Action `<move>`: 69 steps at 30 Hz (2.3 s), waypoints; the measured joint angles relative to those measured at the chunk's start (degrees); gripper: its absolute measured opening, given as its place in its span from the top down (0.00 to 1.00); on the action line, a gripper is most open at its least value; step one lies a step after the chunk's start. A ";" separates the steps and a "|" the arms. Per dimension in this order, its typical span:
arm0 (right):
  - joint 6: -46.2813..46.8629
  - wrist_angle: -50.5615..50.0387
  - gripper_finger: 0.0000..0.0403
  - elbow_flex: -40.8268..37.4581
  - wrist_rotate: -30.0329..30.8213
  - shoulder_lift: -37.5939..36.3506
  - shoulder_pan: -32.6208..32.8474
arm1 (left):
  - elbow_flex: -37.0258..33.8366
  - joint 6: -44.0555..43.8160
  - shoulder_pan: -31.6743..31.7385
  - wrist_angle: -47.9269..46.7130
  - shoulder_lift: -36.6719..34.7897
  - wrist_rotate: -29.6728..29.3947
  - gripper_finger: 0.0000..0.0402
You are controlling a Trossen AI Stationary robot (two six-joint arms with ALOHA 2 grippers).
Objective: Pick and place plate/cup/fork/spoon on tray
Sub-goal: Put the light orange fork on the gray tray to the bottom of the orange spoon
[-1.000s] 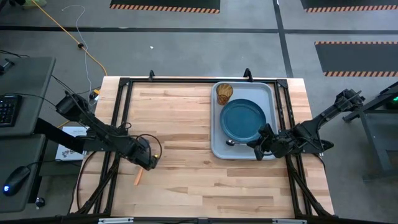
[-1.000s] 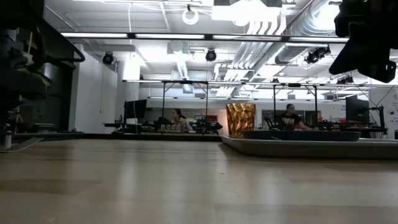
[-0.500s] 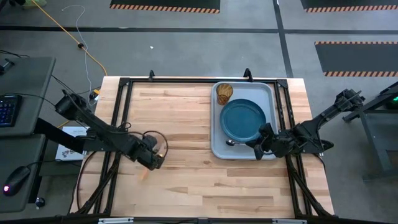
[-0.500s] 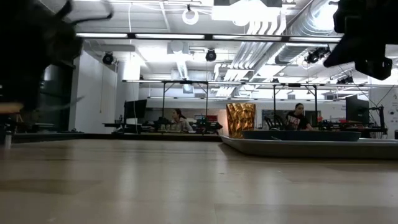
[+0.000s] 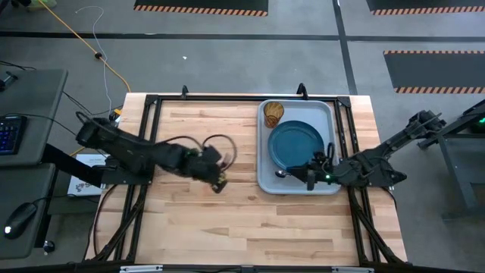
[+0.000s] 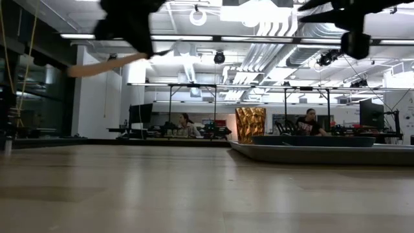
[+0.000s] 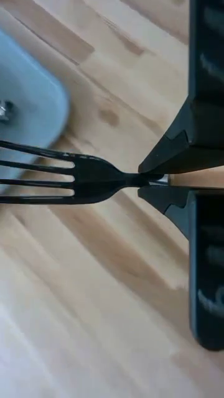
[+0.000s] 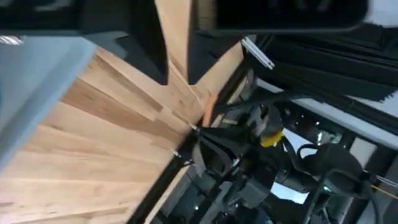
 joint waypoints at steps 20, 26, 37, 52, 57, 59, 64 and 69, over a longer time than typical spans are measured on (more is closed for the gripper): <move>2.49 24.33 0.49 0.02 -1.20 20.58 -10.65 | 21.84 12.96 5.55 11.33 23.34 1.95 0.98; 1.10 23.73 0.49 0.02 -1.37 20.58 -10.65 | 21.83 13.11 6.68 12.07 23.21 2.10 0.98; 1.15 22.06 0.50 0.02 -1.71 20.56 -13.02 | 21.83 12.41 7.12 17.45 25.12 7.97 0.98; 2.21 20.20 0.97 0.04 -1.25 20.56 -13.02 | 21.85 11.29 7.38 17.28 25.24 3.94 0.98; 2.44 20.21 0.99 0.04 -1.82 20.58 -12.99 | 21.85 14.74 7.35 17.78 24.91 4.59 0.86; 2.45 19.14 0.99 0.04 -3.02 20.13 -12.95 | 21.85 16.38 7.63 17.80 24.62 6.52 0.79; 0.82 8.47 1.00 0.04 -6.81 14.52 -13.86 | 21.83 19.82 8.76 15.88 20.28 11.88 0.67; -5.54 -6.18 1.00 0.95 -15.21 3.40 -16.95 | 21.89 23.26 9.68 12.77 12.24 11.94 0.62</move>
